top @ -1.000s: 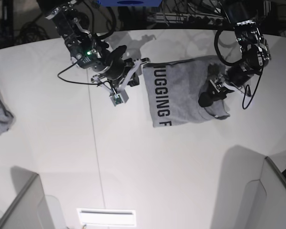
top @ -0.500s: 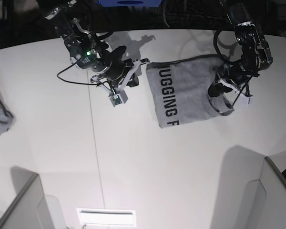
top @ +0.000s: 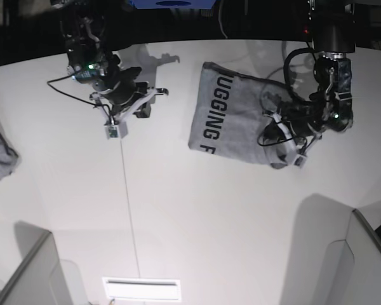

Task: Fold the T-shirt properly
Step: 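Drag the folded shirt with the left gripper and rotate it on the table, then lower the folded shirt flat and open the left gripper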

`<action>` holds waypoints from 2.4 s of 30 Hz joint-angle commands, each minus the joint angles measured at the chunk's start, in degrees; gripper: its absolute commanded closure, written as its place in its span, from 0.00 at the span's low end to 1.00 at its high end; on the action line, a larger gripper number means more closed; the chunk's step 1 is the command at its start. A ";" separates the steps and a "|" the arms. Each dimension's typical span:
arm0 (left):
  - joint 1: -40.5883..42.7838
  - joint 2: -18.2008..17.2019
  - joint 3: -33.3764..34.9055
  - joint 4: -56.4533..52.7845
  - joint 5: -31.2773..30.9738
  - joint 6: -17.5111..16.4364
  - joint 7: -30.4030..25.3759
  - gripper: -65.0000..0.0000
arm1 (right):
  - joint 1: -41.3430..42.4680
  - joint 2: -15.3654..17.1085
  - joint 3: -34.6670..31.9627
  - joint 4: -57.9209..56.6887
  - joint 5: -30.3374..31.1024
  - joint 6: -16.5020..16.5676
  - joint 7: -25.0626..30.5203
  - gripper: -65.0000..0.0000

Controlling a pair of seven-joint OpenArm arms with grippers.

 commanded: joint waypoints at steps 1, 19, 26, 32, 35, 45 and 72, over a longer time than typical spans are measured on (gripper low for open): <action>0.09 -0.18 2.85 -1.02 7.42 1.40 5.74 1.00 | -0.50 0.13 1.07 1.55 0.69 0.33 1.01 1.00; -21.18 -2.38 43.29 -1.55 15.33 0.44 5.04 1.00 | -10.52 -6.20 24.98 1.81 0.69 0.33 1.36 1.00; -27.16 -1.50 55.51 -1.64 15.33 -4.13 -0.32 1.00 | -15.80 -7.43 25.95 1.64 0.69 0.33 9.19 1.00; -30.15 1.49 61.05 -1.73 15.33 -4.13 -1.38 1.00 | -16.41 -7.69 25.95 1.55 0.69 0.33 9.98 1.00; -31.56 3.25 62.89 -1.73 16.03 -4.13 -1.38 1.00 | -16.41 -8.75 26.56 1.55 0.69 0.33 10.07 1.00; -31.99 8.26 66.32 -1.73 26.84 -12.22 -1.46 1.00 | -16.94 -9.89 27.00 1.64 0.51 0.33 10.07 1.00; -29.80 12.92 53.05 -15.53 28.78 -12.57 -1.38 1.00 | -16.85 -9.63 29.64 1.55 0.51 0.33 10.07 1.00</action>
